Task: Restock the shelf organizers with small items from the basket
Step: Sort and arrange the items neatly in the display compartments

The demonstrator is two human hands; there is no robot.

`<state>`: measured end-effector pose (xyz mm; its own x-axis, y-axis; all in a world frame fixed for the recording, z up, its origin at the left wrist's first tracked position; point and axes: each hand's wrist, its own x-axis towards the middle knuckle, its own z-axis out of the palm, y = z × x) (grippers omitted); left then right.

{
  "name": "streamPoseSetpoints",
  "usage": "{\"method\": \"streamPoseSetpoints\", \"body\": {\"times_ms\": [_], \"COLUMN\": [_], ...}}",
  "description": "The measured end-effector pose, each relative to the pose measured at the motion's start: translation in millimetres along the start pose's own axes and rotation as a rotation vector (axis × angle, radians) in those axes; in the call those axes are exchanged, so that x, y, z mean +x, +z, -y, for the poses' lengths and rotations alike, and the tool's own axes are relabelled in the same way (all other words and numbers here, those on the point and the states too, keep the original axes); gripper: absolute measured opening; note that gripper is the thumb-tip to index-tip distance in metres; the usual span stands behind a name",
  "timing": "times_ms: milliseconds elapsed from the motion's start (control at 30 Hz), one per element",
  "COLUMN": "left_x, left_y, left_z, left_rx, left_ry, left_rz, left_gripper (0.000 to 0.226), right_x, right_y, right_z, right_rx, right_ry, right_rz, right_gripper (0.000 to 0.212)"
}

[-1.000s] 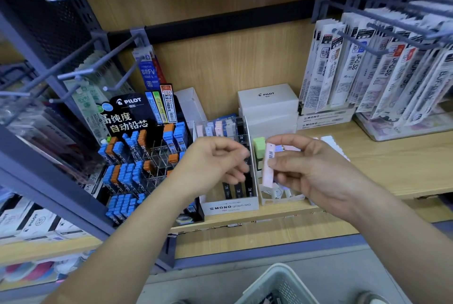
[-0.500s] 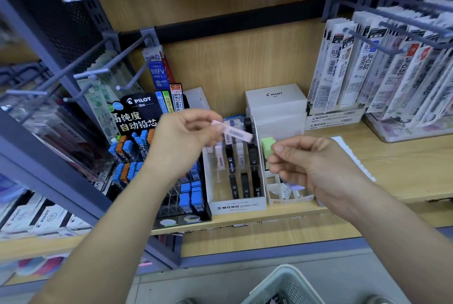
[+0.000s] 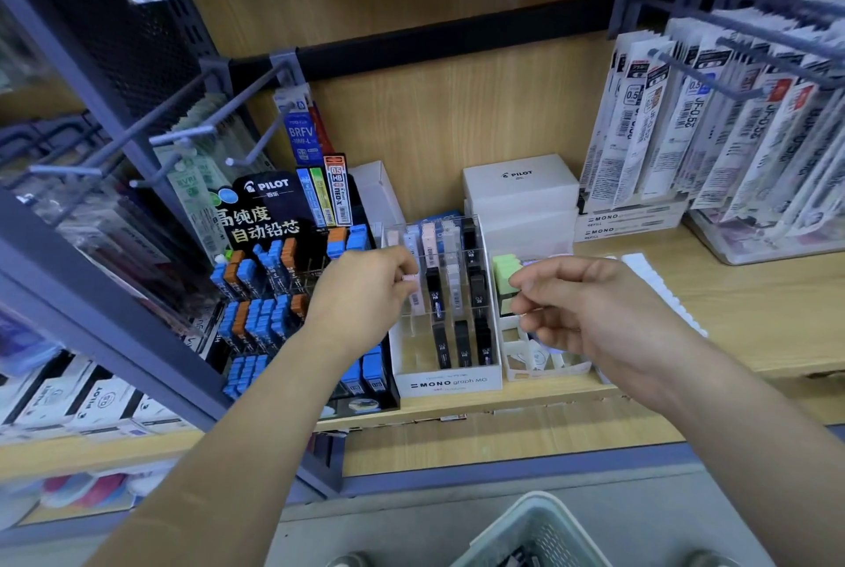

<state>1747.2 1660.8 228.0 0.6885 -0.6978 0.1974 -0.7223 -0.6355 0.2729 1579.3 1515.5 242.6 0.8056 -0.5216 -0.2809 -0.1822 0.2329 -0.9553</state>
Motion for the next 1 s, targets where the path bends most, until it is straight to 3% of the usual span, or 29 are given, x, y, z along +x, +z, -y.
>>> {"method": "streamPoseSetpoints", "body": {"times_ms": [167,433,633,767,833,1000], "left_x": [3.4,7.9,4.5,-15.8,-31.9,-77.4], "left_y": [11.7,24.2,18.2,-1.6,-10.7,-15.5], "left_z": [3.0,4.6,-1.1,-12.0,-18.6,-31.1], "left_rx": [0.075,0.286,0.254,0.127,0.078,0.054], "left_ry": [0.017,0.061,0.083,0.135,0.155,0.256], "left_rz": [0.064,-0.048,-0.114,-0.147,-0.084,0.331], "left_gripper": [0.017,0.020,0.019,0.019,0.018,0.014], "right_x": [-1.9,-4.4,-13.2,-29.1,-40.2,-67.2], "right_y": [-3.4,-10.6,-21.4,-31.4,-34.2,-25.6], "right_z": [-1.3,-2.1,0.5,0.2,-2.0,-27.5], "right_rx": [-0.048,-0.088,-0.025,-0.136,-0.239,-0.493], "right_ry": [0.016,0.022,0.019,-0.010,-0.015,0.019], "right_rz": [0.034,0.056,0.062,0.140,0.176,0.247], "right_gripper": [0.013,0.018,0.017,0.014,0.013,0.013]}}
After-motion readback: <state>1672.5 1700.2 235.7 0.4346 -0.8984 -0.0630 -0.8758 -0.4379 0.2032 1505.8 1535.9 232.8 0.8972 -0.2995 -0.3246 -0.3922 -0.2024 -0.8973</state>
